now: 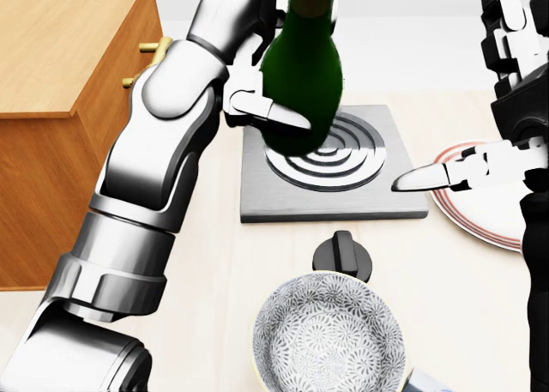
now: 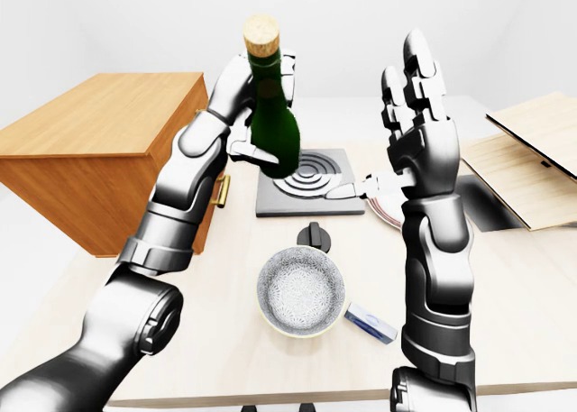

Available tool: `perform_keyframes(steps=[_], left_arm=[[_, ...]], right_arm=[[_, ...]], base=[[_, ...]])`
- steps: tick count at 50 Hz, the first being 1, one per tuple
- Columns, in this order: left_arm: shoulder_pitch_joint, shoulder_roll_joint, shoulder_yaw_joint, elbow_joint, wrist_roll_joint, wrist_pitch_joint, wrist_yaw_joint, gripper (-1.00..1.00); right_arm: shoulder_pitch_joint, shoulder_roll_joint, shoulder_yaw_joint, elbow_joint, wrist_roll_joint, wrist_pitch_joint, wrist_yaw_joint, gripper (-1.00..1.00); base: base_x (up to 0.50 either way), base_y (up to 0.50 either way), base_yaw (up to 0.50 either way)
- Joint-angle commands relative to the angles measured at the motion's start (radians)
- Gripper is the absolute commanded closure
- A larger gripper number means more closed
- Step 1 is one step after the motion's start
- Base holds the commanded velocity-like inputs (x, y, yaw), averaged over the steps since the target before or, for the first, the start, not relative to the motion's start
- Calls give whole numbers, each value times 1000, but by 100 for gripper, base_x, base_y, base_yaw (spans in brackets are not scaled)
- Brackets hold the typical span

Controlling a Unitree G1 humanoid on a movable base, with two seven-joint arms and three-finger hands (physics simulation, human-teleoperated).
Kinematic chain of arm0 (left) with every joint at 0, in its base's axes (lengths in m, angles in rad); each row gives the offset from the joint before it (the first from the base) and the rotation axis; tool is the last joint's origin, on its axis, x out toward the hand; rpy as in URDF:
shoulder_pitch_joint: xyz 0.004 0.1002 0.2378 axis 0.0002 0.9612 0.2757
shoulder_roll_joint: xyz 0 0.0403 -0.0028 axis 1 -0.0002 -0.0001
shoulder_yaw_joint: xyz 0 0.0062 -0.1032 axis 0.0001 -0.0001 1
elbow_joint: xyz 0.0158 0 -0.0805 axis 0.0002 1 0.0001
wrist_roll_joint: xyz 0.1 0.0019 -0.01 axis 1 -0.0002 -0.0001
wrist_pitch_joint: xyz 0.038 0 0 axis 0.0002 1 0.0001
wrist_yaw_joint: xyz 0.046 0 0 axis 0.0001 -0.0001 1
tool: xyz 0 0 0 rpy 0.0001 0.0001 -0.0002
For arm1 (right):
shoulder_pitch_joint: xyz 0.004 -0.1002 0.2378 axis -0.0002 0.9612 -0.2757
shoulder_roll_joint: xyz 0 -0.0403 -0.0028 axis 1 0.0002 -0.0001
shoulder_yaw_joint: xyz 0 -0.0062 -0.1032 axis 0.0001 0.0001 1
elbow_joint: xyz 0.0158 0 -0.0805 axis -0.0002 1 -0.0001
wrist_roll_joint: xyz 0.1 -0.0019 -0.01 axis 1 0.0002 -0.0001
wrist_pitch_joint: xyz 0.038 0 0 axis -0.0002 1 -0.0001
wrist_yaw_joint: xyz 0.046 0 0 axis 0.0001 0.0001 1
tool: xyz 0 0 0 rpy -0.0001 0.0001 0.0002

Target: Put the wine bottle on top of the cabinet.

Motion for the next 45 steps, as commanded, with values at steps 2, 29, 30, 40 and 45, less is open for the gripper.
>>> perform_keyframes(steps=[2,29,30,40,45], left_arm=[[-136,50,31,1,-20,0,0,100],[-421,260,89,286,26,0,-79,100],[-433,280,92,301,33,0,-90,100],[-516,421,128,422,78,0,-122,100],[-545,476,149,507,80,0,-123,100]], right_arm=[[27,8,-3,11,2,0,3,-100],[72,33,6,70,-1,0,17,-100],[71,34,10,73,-2,0,18,-100],[88,44,10,86,-4,0,24,-100],[87,38,5,75,-1,0,22,-100]], base=[[0,0,0],[0,0,0],[0,0,0],[0,0,0],[0,0,0]])
